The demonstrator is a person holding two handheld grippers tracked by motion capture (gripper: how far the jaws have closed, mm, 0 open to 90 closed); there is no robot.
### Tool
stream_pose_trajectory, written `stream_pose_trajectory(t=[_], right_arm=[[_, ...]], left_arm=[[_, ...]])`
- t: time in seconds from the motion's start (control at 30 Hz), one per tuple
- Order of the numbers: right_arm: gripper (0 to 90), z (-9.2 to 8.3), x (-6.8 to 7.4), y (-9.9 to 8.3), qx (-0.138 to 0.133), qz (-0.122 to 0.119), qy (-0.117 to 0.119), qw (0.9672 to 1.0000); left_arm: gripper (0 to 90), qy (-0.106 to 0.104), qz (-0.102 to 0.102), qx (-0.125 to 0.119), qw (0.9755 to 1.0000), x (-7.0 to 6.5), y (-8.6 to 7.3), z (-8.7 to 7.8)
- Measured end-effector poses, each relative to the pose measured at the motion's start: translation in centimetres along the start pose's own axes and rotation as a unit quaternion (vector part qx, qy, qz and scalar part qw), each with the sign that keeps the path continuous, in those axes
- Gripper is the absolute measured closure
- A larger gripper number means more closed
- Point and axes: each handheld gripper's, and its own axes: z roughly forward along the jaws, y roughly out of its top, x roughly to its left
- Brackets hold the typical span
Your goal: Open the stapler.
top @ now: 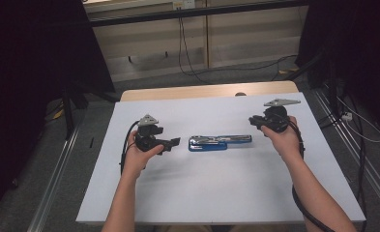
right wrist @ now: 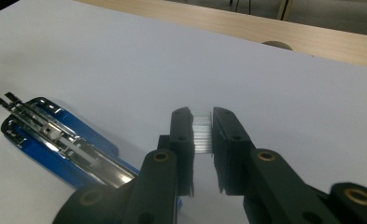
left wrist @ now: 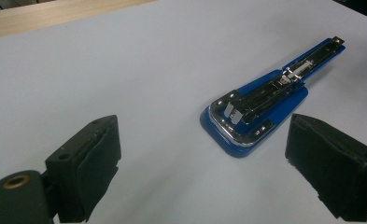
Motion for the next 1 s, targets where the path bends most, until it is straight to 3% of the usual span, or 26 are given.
stream_pose_trajectory(t=[0.37, 0.47, 0.53, 1.0], right_arm=[[79.2, -0.6, 1.8, 0.6, 0.000, -0.038, 0.030, 0.9988], [79.2, -0.5, 2.4, 0.8, 0.001, -0.045, 0.039, 0.9982], [79.1, -0.4, 2.7, 0.9, 0.002, -0.051, 0.044, 0.9978], [79.2, 0.4, 4.5, 1.3, 0.007, -0.087, 0.077, 0.9932]], left_arm=[[10.2, 0.002, -0.005, -0.007, 1.0000, 0.0, -0.1, -0.5], [10.2, 0.002, 0.002, -0.004, 1.0000, 0.0, -0.2, -0.4], [10.2, 0.000, -0.005, -0.005, 1.0000, 0.0, -0.2, -0.4], [10.2, 0.004, -0.007, -0.010, 0.9999, 0.3, -0.3, -0.8]])
